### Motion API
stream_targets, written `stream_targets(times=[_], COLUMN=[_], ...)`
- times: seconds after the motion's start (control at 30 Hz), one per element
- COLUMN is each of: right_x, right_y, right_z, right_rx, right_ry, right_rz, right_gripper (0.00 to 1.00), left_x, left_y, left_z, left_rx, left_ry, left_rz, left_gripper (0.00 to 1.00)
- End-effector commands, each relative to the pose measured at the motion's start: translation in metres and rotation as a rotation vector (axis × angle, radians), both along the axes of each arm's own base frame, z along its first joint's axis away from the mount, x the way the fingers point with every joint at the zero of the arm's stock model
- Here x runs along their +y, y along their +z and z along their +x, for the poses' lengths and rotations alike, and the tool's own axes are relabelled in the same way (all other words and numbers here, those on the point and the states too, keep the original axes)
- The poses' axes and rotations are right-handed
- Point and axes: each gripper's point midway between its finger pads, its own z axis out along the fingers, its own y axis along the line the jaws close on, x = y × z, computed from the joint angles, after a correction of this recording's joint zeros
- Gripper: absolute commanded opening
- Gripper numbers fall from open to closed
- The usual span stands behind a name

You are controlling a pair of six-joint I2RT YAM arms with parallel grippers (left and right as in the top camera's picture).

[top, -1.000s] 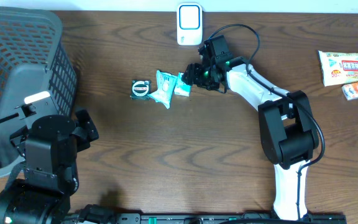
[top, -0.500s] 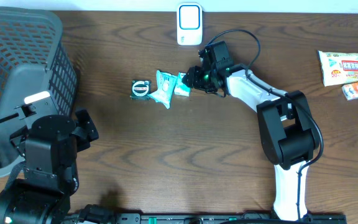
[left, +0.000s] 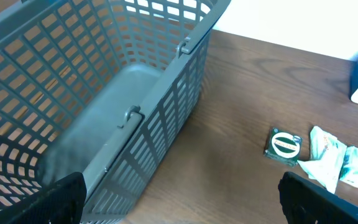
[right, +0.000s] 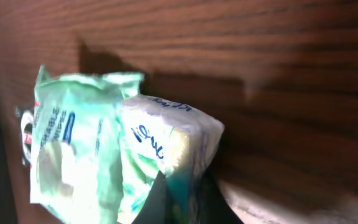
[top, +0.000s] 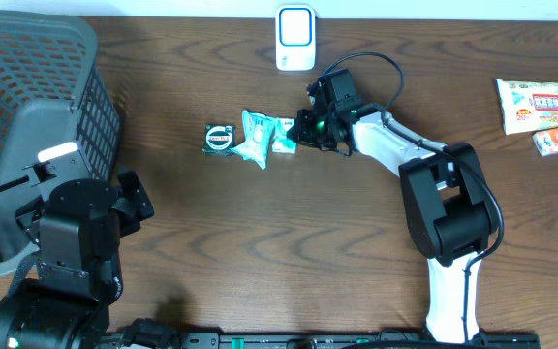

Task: Scan the item barcode

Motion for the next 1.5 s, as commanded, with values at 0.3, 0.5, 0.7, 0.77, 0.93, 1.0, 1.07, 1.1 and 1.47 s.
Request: stream_targets(times=[0.3,0.5,0.7,0.77,0.93,1.0,1.07,1.1,1.47], right_x=[-0.031,-0.043,-0.062,-0.066,-0.067,-0.068,-0.07,-0.072,-0.074], right_y=[0.08,0.128,0.176,0.175,0.175,0.176,0.176,0.176,0.179], right_z=[-0.003,-0.019,-0.04,-0.038,-0.038,-0.037,-0.036,-0.034,-0.03], right_rx=[-0.133,-0.268,-0.389,-0.377,-0.374,-0.371,-0.379,-0.39,-0.424], right_ry=[0.21,0.414,0.556,0.54,0.536,0.533,0.531,0.531,0.538], right_rz=[0.273,0.538,0.822,0.823,0.823,0.823,0.822,0.818,0.81], right_gripper=[0.01,0.01,0.01,0.01,0.01,0.01,0.01,0.01,0.01], left_x=[0.002,0.002,0.002,0.002,0.002,0.002,0.002,0.002,0.002], left_y=[0.004,0.004,0.004,0.004,0.004,0.004,0.004,0.004,0.004], left_z=[-0.001,-0.001,-0.001,-0.001,-0.001,-0.001,-0.001,-0.001,-0.001], left_rx=[-0.009,-0.009,-0.009,-0.009,-0.009,-0.009,-0.009,-0.009,-0.009], left_ry=[0.01,0.01,0.01,0.01,0.01,0.01,0.01,0.01,0.01], left_rz=[0.002,0.002,0.002,0.002,0.002,0.002,0.002,0.002,0.002], left_gripper=[0.98,0.98,0.98,0.98,0.98,0.98,0.98,0.98,0.98])
